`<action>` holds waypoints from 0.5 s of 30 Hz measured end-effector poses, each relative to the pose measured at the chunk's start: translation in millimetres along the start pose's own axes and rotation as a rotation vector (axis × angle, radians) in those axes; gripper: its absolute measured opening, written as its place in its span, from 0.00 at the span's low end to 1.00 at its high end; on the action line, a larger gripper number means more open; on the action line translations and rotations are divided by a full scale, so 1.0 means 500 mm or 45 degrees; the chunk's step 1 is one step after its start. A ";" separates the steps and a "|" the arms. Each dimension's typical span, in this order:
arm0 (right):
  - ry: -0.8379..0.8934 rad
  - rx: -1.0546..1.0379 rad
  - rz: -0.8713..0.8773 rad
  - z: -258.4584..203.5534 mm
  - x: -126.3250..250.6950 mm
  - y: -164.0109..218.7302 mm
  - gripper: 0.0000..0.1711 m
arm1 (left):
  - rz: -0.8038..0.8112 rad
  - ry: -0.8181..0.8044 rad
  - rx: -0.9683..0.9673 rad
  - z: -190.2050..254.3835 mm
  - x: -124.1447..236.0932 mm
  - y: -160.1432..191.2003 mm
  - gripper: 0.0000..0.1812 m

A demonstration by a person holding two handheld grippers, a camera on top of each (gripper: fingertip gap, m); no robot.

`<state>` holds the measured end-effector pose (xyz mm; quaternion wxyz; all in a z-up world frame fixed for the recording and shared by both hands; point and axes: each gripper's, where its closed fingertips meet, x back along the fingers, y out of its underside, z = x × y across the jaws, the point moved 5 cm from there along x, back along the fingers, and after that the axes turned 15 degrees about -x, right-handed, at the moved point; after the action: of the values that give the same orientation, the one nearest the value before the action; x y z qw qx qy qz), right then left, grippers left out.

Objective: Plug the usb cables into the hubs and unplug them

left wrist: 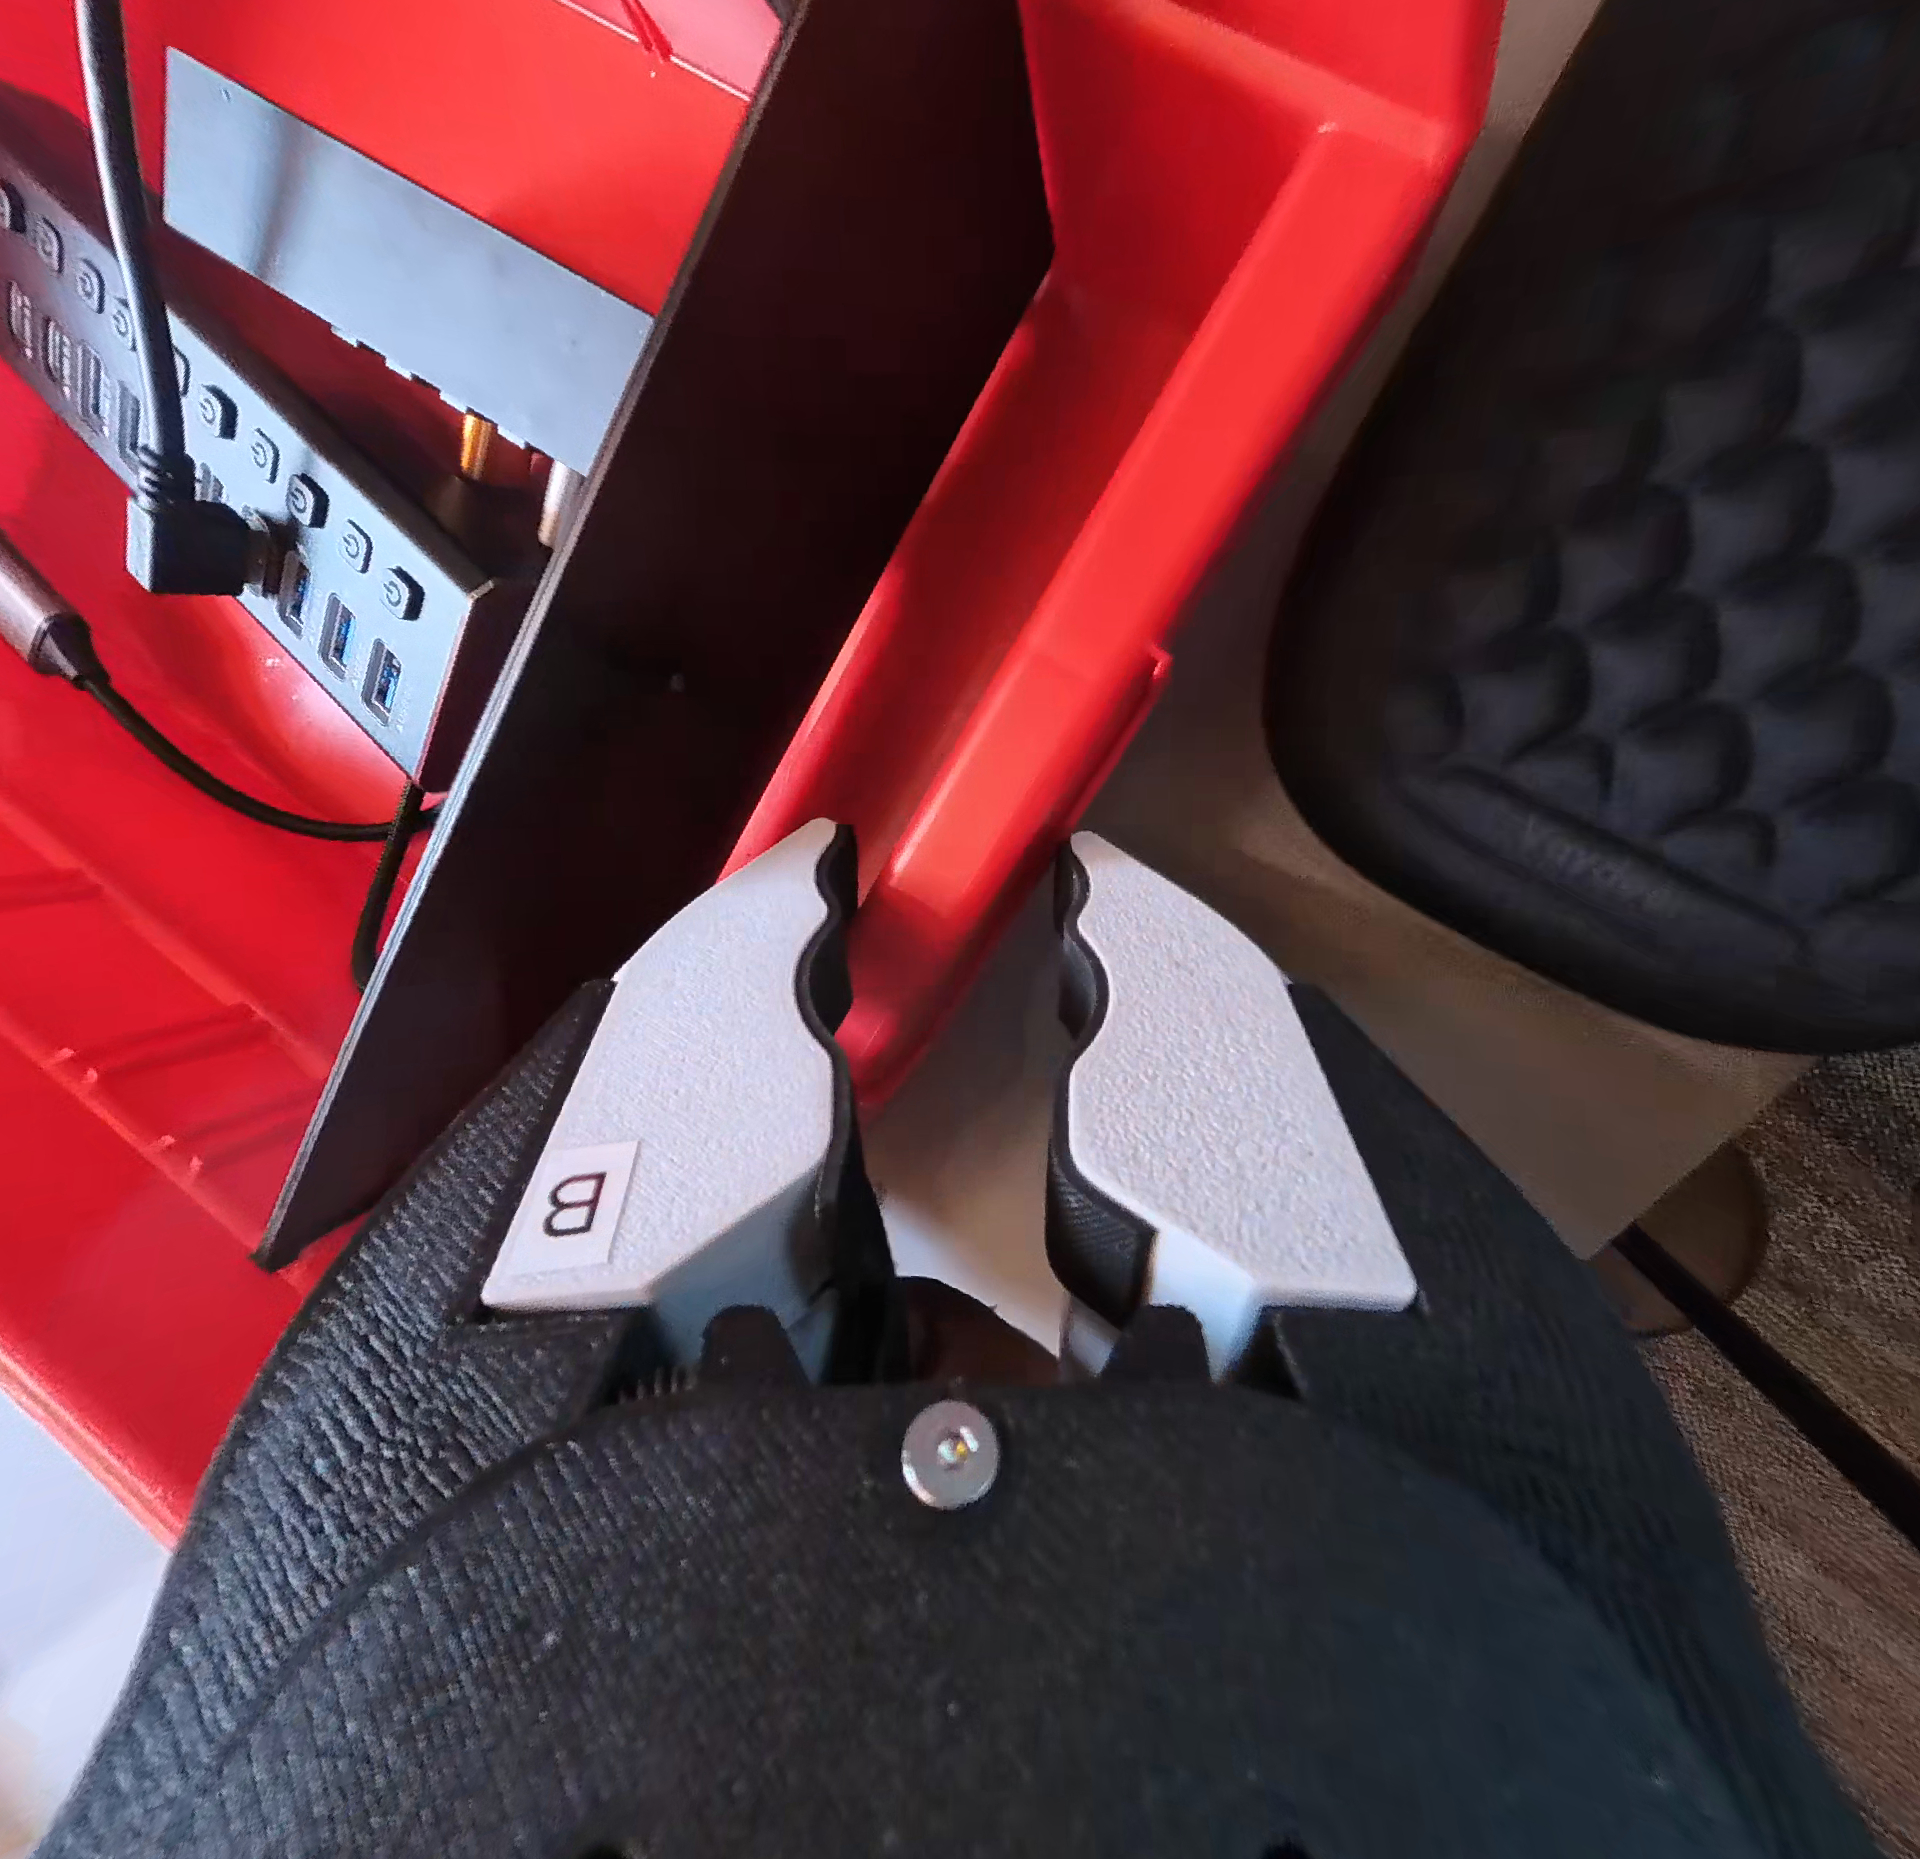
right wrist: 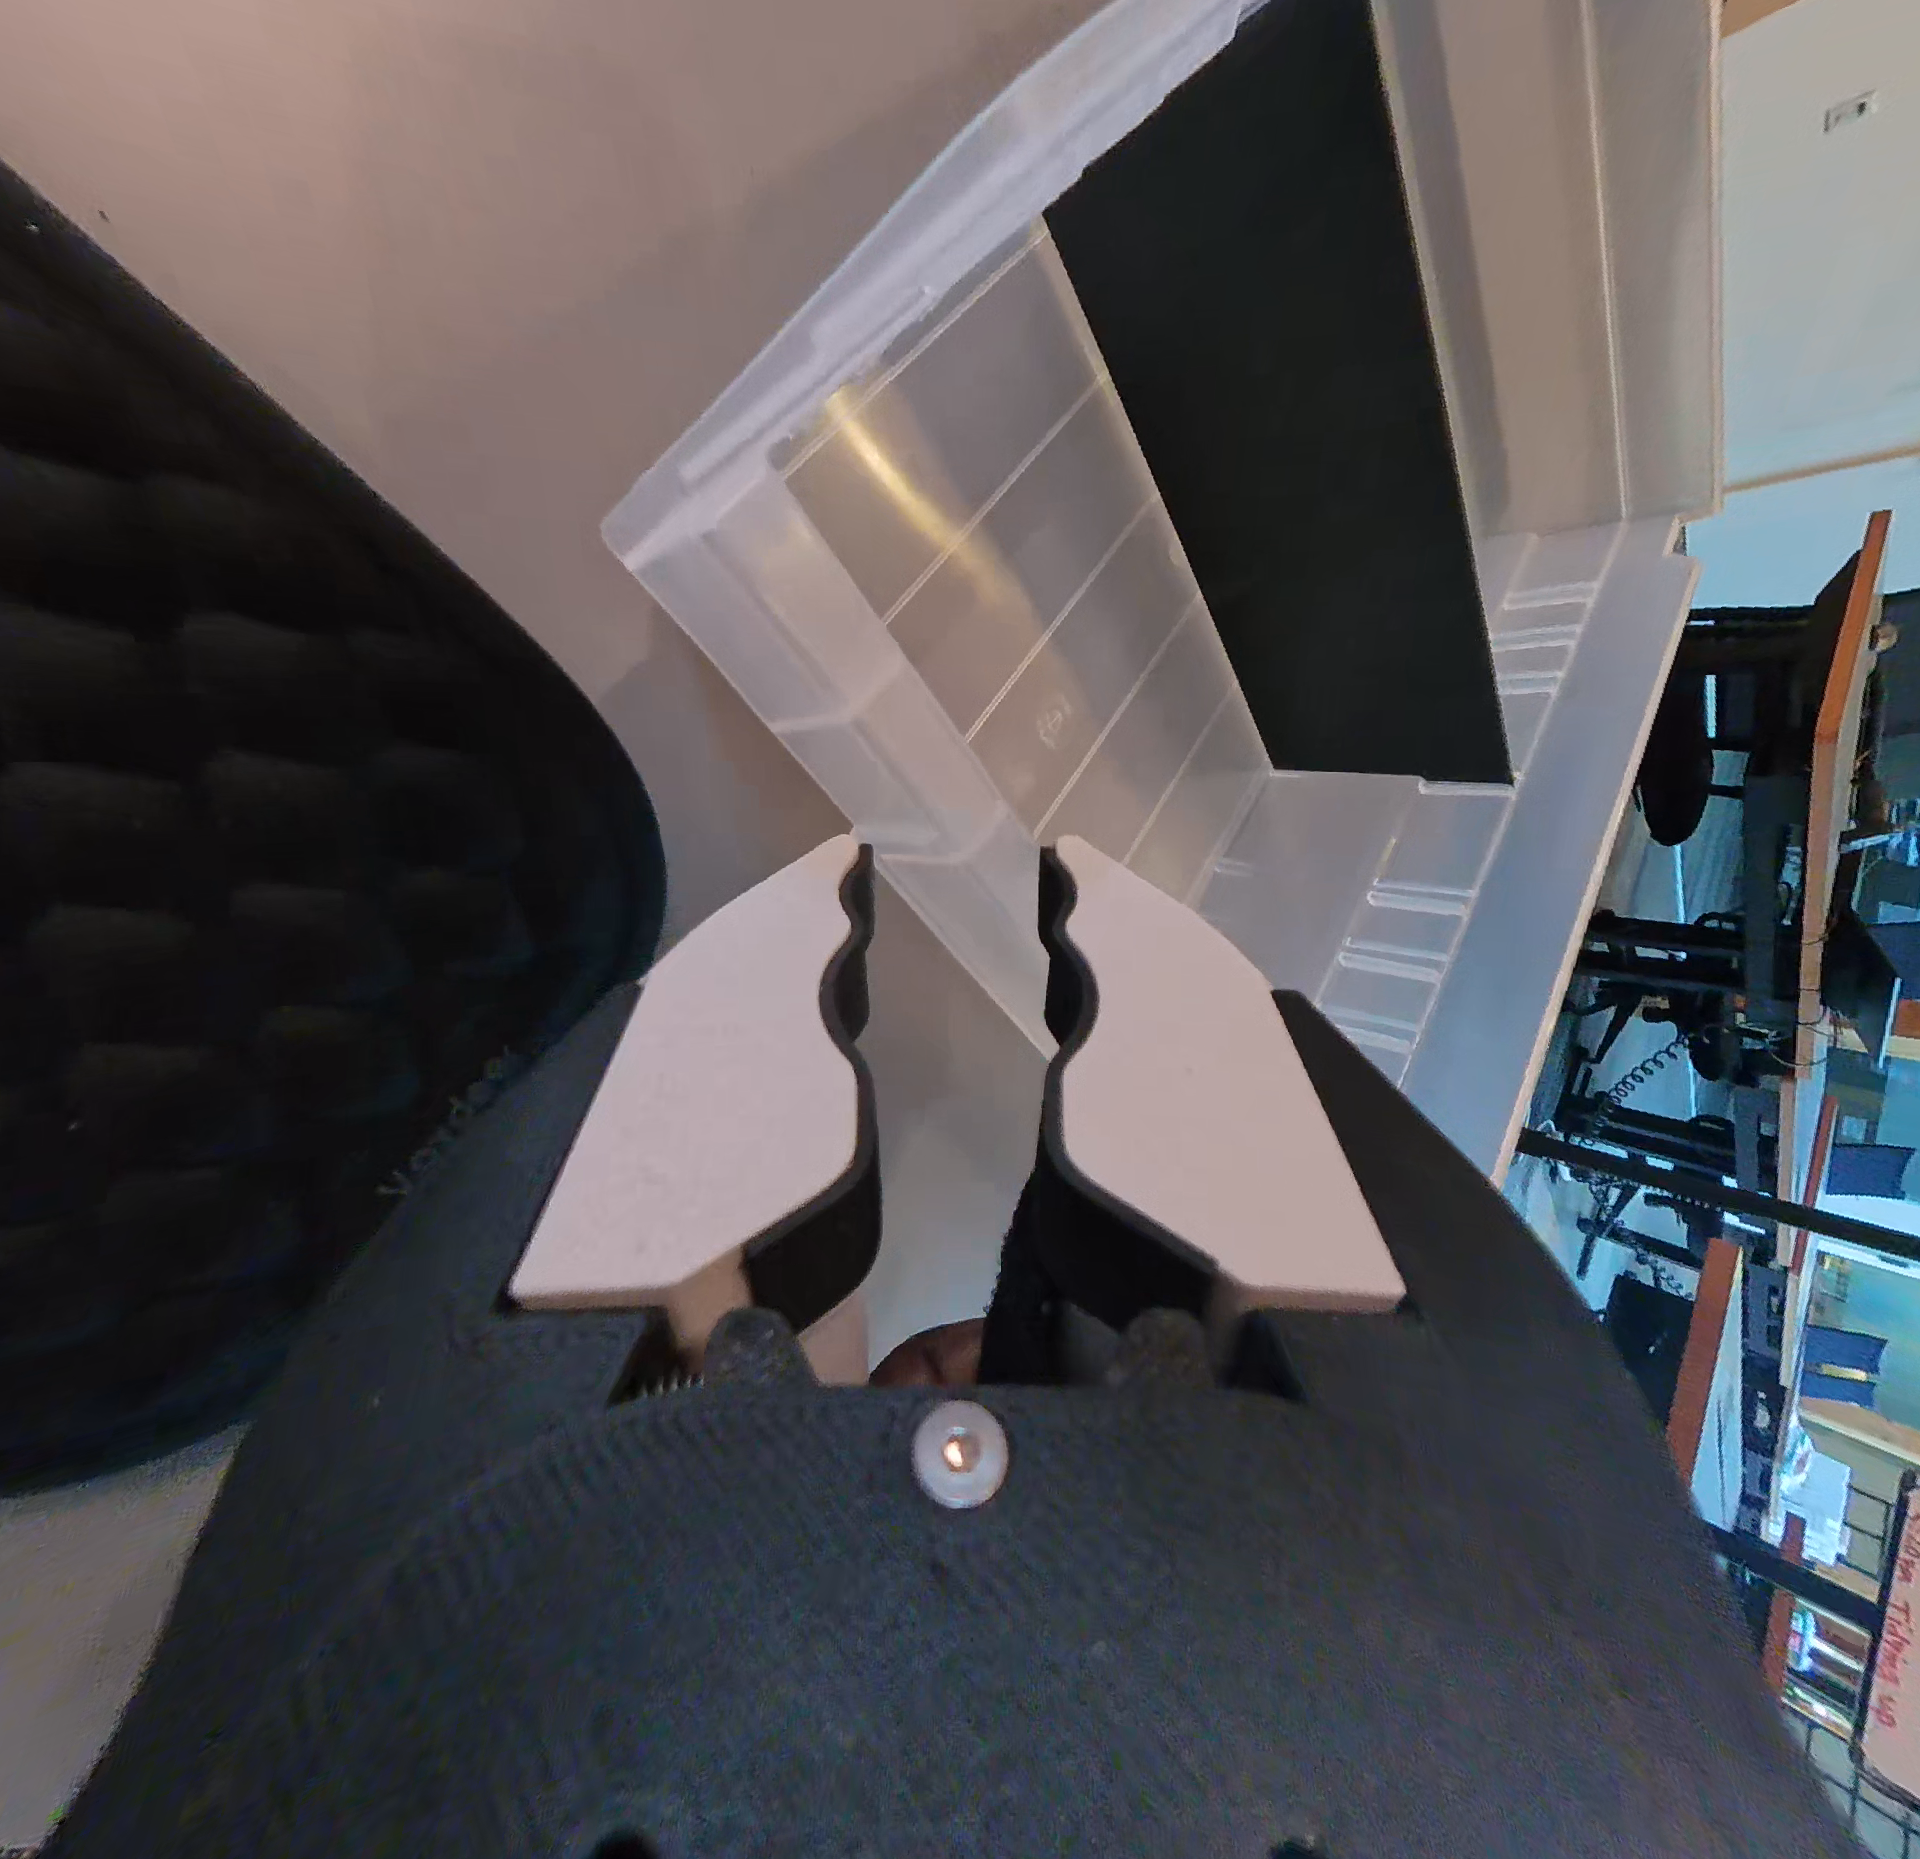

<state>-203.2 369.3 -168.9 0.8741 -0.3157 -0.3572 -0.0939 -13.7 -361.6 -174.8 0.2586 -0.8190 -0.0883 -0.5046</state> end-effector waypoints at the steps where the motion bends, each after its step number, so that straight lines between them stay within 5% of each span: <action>1: -0.006 -0.006 0.010 0.000 0.002 0.001 0.18 | 0.016 -0.005 -0.001 0.000 0.001 0.002 0.21; 7: -0.196 -0.279 0.286 -0.004 0.075 -0.045 0.29 | 0.248 0.088 0.233 0.008 0.065 -0.024 0.29; 15: -0.491 -0.643 1.444 -0.037 0.218 -0.255 0.40 | 0.636 -0.244 0.775 -0.132 0.156 -0.114 0.32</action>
<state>-163.3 264.8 -42.7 0.6072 -0.6621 -0.2526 0.3594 -51.4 -356.2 -64.1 0.5945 -0.7446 -0.0555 -0.2985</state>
